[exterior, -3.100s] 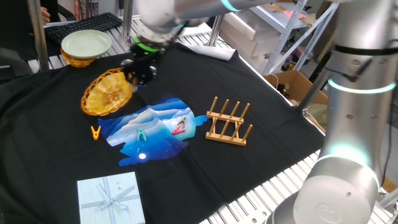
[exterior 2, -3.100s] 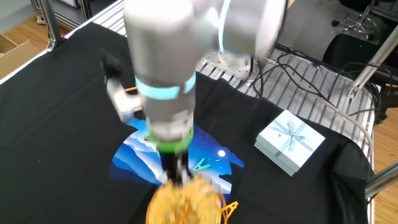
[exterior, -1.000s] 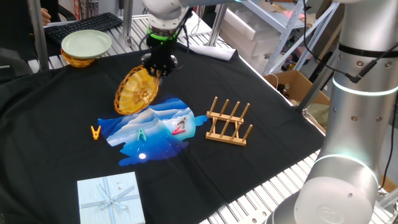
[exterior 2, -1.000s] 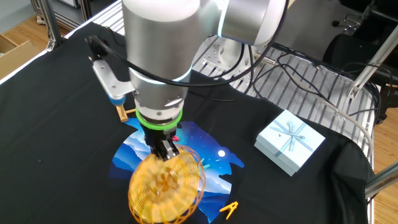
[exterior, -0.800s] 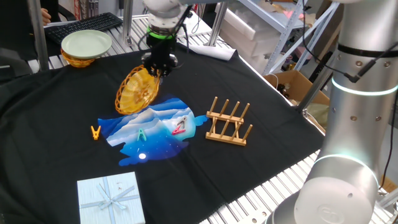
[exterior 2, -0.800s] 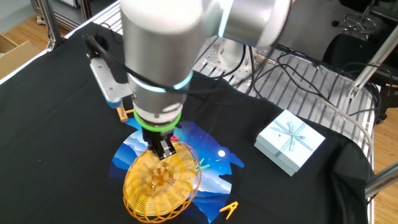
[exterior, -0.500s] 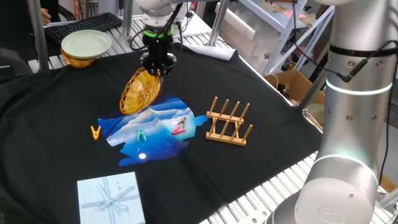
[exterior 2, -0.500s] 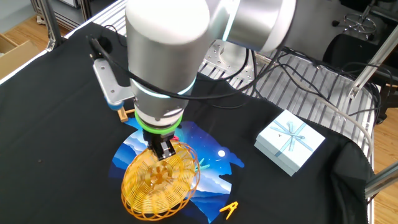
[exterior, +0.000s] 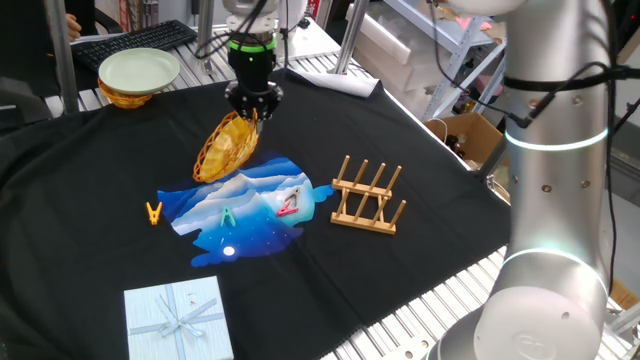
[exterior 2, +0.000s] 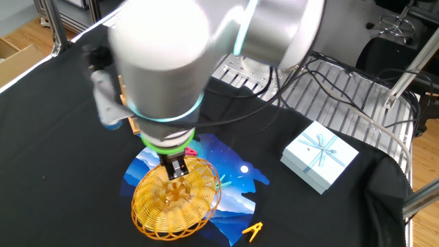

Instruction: Put the dish on the dish rack

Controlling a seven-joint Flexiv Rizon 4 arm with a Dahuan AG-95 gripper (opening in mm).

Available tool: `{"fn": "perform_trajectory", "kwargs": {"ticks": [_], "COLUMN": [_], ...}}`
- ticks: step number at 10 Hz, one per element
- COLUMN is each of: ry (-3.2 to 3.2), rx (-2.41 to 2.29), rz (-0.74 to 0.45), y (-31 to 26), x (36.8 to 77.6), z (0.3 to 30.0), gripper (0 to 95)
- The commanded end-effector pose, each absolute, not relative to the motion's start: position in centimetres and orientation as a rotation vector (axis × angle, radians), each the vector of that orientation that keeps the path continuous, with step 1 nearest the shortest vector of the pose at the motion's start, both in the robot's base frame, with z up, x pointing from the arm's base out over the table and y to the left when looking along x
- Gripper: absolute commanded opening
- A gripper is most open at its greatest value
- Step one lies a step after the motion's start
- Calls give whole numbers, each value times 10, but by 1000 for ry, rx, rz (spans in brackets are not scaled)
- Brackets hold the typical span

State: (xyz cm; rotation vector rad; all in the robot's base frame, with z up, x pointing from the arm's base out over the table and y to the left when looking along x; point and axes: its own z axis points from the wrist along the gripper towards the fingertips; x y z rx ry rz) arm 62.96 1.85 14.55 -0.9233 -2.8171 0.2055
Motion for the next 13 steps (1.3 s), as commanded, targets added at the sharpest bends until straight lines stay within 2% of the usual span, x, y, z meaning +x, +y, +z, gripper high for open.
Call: {"fn": "perform_trajectory", "kwargs": {"ticks": [1, 4, 6, 9, 13], "ry": [-2795, -2735, -2668, -2614, -2608], "rx": [-916, -1015, -1127, -1178, -1195], "rz": [226, 218, 91, 2, 12], "y": [18, 18, 18, 18, 18], "x": [628, 628, 628, 628, 628], "z": [145, 145, 145, 145, 145], "gripper": [0, 0, 0, 0, 0]}}
